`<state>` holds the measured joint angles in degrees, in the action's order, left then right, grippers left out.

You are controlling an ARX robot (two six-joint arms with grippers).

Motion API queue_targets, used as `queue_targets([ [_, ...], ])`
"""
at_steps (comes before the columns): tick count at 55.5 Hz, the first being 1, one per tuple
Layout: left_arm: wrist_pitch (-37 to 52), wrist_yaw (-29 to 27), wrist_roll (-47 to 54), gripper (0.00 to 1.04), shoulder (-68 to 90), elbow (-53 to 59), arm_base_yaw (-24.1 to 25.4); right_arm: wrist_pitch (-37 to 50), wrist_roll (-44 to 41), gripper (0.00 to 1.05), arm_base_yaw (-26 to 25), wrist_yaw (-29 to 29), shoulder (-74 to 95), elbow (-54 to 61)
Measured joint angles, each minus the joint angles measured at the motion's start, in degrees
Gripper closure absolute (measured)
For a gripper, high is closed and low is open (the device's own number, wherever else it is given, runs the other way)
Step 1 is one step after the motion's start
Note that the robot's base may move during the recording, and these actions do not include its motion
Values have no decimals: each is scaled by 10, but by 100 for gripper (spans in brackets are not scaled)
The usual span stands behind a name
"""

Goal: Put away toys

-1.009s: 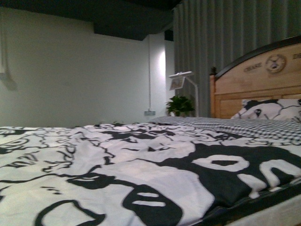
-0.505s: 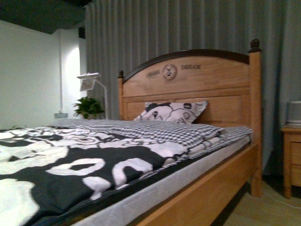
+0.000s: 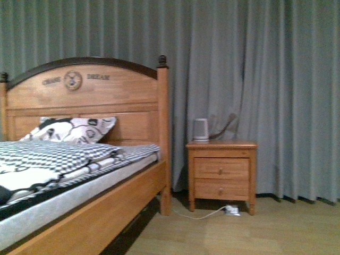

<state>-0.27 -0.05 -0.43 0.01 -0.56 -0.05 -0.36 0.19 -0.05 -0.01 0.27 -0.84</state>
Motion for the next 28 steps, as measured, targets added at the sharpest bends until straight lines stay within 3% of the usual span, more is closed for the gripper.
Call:
queue_targets([
  [28, 0, 2, 0, 6, 0, 0, 0, 0, 0, 99, 0, 4, 0, 0],
])
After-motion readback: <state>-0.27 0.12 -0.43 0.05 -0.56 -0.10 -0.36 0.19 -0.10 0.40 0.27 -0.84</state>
